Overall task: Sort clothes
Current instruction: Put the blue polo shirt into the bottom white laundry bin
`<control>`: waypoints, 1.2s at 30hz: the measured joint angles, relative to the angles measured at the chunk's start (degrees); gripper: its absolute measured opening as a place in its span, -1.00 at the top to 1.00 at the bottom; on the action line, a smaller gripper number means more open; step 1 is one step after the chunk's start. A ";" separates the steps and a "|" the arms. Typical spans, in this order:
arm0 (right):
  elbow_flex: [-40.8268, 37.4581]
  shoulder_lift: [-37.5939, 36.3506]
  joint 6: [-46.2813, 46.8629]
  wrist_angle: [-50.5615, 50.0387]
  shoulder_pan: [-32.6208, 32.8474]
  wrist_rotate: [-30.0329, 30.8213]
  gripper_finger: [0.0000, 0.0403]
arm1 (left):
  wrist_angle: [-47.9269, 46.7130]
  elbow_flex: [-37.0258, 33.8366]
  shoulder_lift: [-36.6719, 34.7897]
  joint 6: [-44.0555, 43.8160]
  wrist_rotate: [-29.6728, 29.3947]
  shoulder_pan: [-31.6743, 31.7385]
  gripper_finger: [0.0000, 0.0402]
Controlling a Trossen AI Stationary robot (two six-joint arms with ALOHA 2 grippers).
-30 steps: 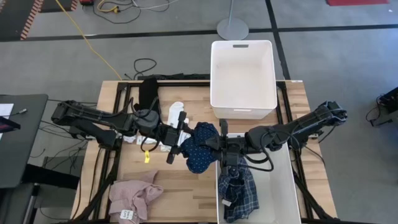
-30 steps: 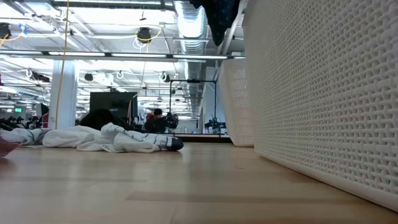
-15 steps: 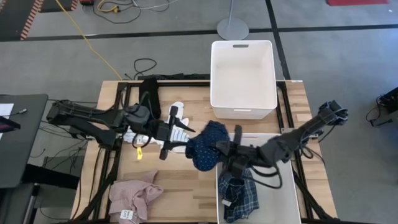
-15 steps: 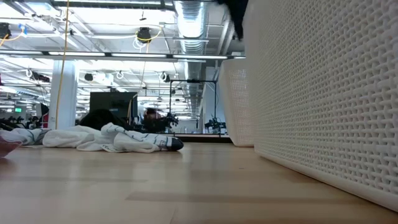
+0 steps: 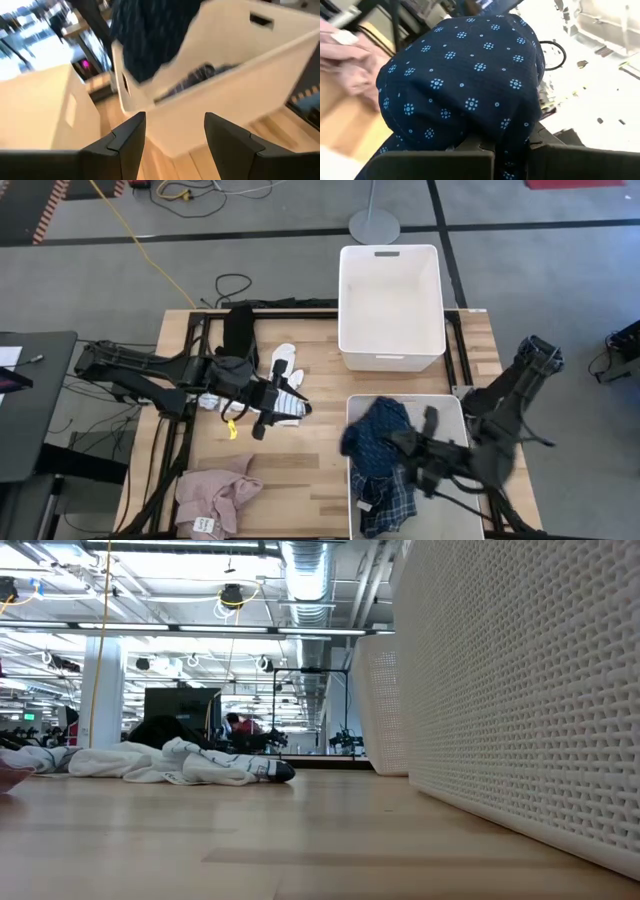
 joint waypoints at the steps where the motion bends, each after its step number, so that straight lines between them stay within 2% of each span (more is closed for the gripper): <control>1: -0.01 -0.41 2.33 -1.71 1.75 1.38 0.85 | -1.33 0.00 0.00 -0.43 0.00 0.00 0.02; 7: -0.02 -2.29 20.15 -13.32 10.36 4.09 0.85 | -7.11 0.00 0.00 -2.66 0.05 -0.02 0.02; 13: -0.02 -3.80 43.56 -30.43 14.65 3.93 0.85 | -9.22 0.00 0.00 -4.09 0.13 -0.02 0.02; 18: -0.02 -4.16 68.22 -47.86 14.52 -1.64 0.85 | -10.11 0.00 0.00 -4.21 0.17 -0.02 0.02; 21: -0.06 -3.64 78.63 -54.62 12.93 -6.57 0.85 | -10.07 0.00 0.00 -4.18 0.17 -0.02 0.02; 24: -0.46 -3.03 82.73 -56.44 11.00 -12.33 0.85 | -9.97 0.00 0.19 -3.39 0.18 -0.02 0.02; 28: -1.58 -2.97 83.33 -54.84 8.15 -18.88 0.85 | -9.04 0.00 0.48 -2.70 0.19 0.13 0.02; 36: -3.82 -2.95 86.30 -54.65 3.12 -27.46 0.84 | -7.51 0.00 0.44 -1.61 0.22 0.75 0.02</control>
